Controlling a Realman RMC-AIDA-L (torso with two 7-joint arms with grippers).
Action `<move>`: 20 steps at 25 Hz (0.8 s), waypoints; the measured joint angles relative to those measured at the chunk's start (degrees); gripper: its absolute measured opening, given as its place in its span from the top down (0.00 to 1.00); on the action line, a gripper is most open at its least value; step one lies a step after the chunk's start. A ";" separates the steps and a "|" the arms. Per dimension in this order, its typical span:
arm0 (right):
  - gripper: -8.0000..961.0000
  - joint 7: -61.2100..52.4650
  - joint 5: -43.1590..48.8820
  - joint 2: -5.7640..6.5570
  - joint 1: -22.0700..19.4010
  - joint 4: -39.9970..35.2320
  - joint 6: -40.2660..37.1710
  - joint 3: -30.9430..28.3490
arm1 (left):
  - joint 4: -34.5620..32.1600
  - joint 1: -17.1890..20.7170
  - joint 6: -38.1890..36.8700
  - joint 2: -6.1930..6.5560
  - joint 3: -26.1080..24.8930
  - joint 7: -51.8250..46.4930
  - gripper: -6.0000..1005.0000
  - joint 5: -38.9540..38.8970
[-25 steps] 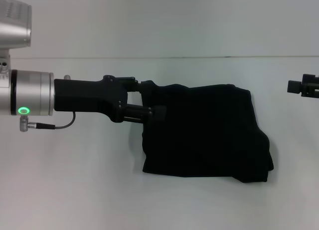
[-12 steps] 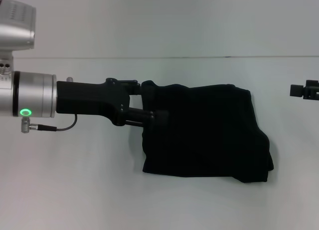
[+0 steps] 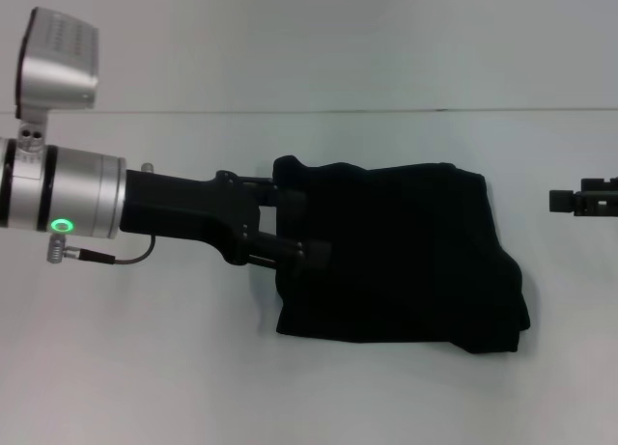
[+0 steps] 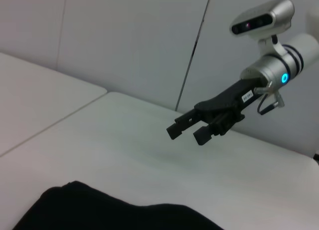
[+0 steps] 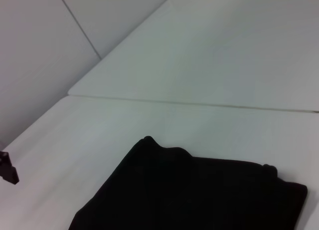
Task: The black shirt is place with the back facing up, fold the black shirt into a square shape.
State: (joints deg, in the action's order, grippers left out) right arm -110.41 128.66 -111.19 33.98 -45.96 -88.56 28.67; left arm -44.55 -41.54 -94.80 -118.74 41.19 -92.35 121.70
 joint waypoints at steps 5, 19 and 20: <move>0.04 -0.08 0.15 -0.09 0.30 0.69 0.07 0.06 | 0.17 -0.32 0.62 -0.09 1.44 -0.21 0.13 0.12; 0.04 0.07 0.20 -0.07 0.65 0.75 0.27 1.38 | 0.25 -0.05 1.66 -0.20 1.41 -1.24 0.13 0.12; 0.04 0.07 0.19 -0.07 0.65 0.77 0.28 1.42 | 0.25 -0.05 1.70 -0.20 1.45 -1.46 0.13 0.12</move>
State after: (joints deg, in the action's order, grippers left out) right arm -110.34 128.85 -111.26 34.63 -45.19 -88.28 30.09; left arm -44.29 -41.59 -93.10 -118.94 42.64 -93.81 121.82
